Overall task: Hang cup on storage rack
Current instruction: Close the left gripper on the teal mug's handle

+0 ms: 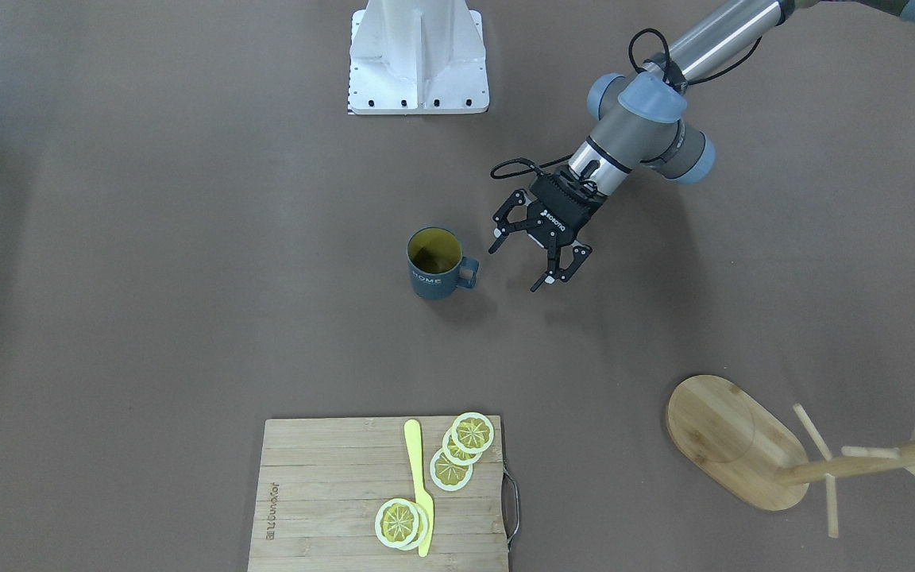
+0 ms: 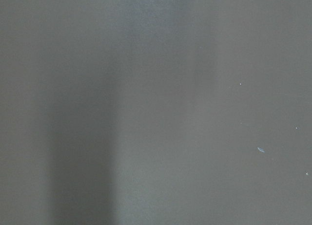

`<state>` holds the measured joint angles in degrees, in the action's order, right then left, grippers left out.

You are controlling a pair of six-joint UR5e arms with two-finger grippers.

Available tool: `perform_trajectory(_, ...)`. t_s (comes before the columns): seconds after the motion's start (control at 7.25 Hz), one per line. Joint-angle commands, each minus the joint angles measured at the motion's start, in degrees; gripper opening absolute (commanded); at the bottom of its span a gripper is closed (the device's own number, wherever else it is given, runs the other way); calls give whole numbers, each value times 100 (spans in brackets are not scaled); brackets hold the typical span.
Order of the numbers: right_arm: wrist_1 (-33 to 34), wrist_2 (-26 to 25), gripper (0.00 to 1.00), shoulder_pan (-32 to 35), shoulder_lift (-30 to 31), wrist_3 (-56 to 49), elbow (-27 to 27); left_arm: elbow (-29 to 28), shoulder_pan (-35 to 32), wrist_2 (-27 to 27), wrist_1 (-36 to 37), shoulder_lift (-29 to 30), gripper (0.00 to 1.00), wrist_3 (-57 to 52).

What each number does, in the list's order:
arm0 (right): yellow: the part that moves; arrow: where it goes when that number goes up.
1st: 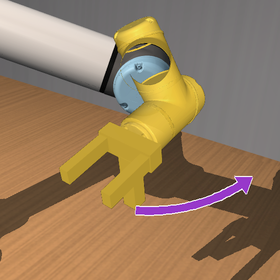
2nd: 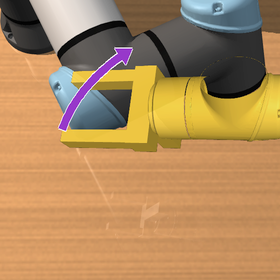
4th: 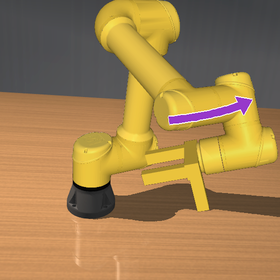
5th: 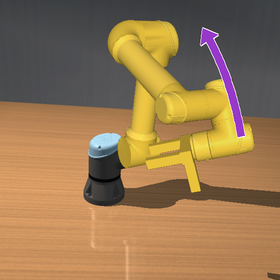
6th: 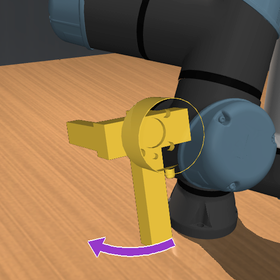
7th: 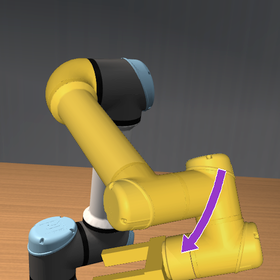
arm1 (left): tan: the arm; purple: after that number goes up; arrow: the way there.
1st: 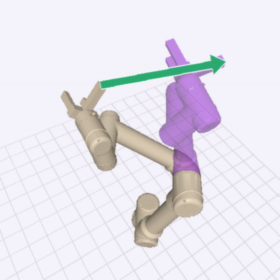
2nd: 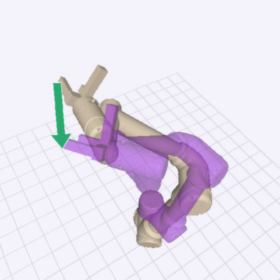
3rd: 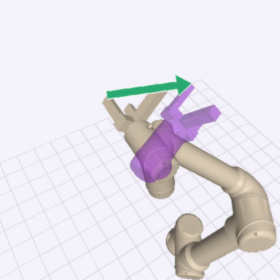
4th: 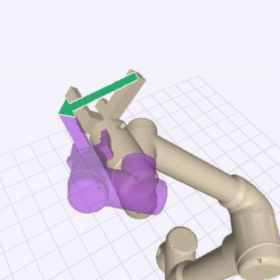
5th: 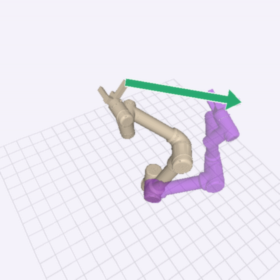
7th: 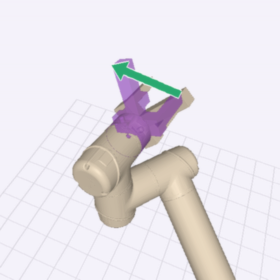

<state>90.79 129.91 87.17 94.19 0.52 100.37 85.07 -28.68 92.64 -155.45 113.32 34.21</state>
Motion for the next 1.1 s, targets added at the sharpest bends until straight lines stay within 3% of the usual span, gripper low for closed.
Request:
perform_trajectory(0.0, 0, 0, 100, 2, 3, 18, 0, -235, 47, -1, 6, 259, 88, 6)
perform_trajectory(0.97, 0, -9, 100, 2, -6, 18, -9, -552, 126, -1, -11, 480, 71, -2)
